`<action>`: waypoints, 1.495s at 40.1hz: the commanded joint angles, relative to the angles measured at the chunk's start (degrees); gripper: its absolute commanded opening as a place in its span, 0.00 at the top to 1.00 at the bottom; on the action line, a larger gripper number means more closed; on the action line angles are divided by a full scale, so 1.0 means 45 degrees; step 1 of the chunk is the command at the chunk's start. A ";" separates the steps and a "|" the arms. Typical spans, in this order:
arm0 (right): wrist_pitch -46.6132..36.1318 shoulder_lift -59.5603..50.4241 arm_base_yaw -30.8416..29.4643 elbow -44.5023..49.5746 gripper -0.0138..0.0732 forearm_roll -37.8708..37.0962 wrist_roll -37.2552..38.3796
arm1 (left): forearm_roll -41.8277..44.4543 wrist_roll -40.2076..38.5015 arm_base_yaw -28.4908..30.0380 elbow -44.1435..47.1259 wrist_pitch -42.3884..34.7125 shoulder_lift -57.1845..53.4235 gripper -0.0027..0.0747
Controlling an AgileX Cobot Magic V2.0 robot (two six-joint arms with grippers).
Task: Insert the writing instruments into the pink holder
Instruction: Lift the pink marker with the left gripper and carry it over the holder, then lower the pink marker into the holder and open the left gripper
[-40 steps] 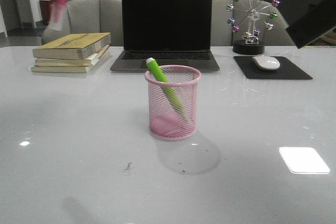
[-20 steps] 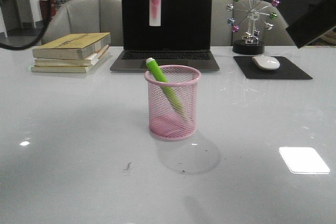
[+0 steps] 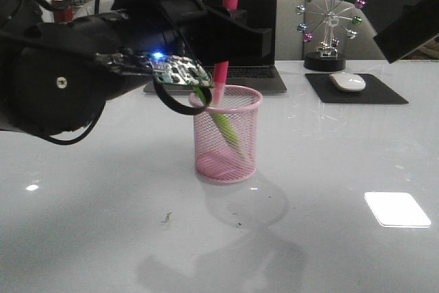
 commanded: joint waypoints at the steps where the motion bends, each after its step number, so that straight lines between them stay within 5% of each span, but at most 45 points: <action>1: -0.0841 -0.0184 -0.0009 -0.0350 0.26 -0.0064 -0.0127 | 0.0087 -0.0118 -0.0087 -0.0355 -0.1298 -0.0470 0.85; 16: -0.0841 -0.0184 -0.0009 -0.0350 0.26 -0.0064 -0.0127 | 0.0087 -0.0118 -0.0087 -0.0355 -0.1134 -0.0306 0.84; 38: -0.0841 -0.0184 -0.0009 -0.0350 0.26 -0.0064 -0.0127 | 0.0087 -0.0118 -0.0087 -0.0355 -0.1134 -0.0306 0.48; 60: -0.0841 -0.0184 -0.0009 -0.0350 0.26 -0.0064 -0.0127 | 0.0087 -0.0118 -0.0087 -0.0355 -0.1109 -0.0306 0.48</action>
